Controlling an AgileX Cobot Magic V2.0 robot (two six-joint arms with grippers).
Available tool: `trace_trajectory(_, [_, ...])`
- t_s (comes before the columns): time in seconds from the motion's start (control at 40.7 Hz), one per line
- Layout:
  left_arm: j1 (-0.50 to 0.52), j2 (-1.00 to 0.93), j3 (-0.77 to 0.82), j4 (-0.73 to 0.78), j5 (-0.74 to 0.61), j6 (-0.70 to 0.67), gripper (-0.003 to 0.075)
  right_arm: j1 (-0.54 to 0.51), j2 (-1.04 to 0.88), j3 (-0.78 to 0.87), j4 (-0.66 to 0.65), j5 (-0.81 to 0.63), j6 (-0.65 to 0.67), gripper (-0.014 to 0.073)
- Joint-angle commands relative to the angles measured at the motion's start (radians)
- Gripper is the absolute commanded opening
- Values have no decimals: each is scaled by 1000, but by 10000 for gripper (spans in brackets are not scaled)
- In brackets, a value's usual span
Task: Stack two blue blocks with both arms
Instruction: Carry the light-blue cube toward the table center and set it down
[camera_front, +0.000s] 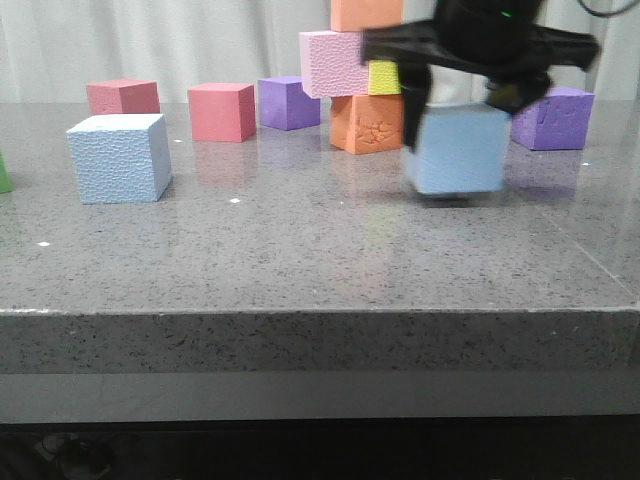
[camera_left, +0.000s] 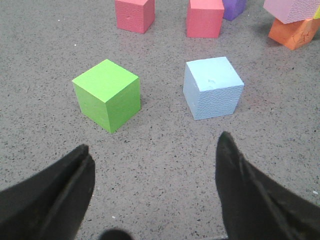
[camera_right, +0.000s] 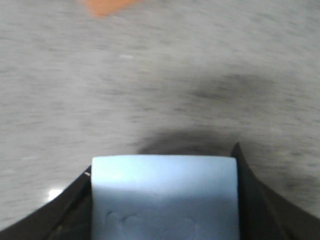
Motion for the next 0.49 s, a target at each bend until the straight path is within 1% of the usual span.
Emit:
trace_trajectory(0.0, [-9, 8, -35, -14, -75, -5, 502, 58, -15, -94, -7, -24, 48, 350])
trace_trajectory(0.123, [-9, 8, -35, -14, -83, -5, 502, 99, 58, -194, -9, 27, 110, 351])
trace_trajectory(0.295, [-9, 8, -35, -14, -83, -5, 502, 163, 162, -324, -12, 63, 118, 351])
trace_trajectory(0.393, [-9, 8, -35, -14, -83, -5, 502, 174, 204, -371, -45, 100, 161, 353])
trace_trajectory(0.466, [-9, 8, -35, -14, -85, -5, 502, 175, 226, -391, -60, 121, 186, 395])
